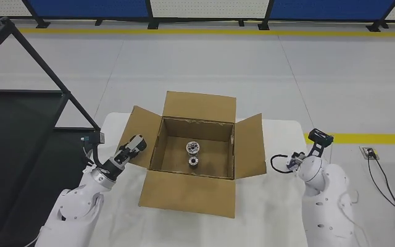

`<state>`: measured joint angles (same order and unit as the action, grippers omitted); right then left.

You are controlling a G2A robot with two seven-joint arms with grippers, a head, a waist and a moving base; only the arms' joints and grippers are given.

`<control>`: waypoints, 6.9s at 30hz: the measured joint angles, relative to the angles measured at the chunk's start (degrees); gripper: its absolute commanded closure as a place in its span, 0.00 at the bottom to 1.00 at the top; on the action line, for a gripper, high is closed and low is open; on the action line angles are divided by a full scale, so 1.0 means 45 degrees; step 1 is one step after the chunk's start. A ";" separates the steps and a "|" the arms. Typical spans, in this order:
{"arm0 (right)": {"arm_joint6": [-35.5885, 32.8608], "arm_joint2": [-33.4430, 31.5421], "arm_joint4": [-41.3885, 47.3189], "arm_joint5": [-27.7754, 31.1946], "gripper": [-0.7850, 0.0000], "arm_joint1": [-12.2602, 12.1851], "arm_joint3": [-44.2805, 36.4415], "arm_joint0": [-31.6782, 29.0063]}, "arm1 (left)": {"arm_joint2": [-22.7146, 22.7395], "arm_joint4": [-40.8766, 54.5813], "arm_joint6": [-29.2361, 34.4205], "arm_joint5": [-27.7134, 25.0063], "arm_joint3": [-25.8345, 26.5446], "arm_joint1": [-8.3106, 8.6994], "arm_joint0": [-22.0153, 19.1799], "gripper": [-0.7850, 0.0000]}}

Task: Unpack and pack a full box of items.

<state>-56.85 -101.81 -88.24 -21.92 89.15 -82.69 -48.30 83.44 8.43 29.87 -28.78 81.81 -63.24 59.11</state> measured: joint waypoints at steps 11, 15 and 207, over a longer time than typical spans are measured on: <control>0.1188 0.1139 0.1952 -0.0477 1.00 0.0203 -0.4307 -0.1607 | -0.0002 0.0113 0.0046 -0.0100 -0.0091 -0.0002 -0.0083 0.00; 0.1702 0.1764 0.2428 -0.0660 1.00 0.0271 -0.5596 -0.1947 | 0.0042 0.0177 0.0045 -0.0180 -0.0138 0.0002 -0.0066 0.00; -0.1920 0.4654 1.2478 0.6717 0.00 -0.0540 -0.0143 0.1150 | -0.2666 -0.0270 0.1615 0.0586 -0.0303 -0.0332 -0.1766 0.00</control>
<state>-65.49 -80.87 -32.09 8.30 86.72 -83.33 -43.12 71.44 7.21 37.14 -26.15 80.45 -64.73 51.16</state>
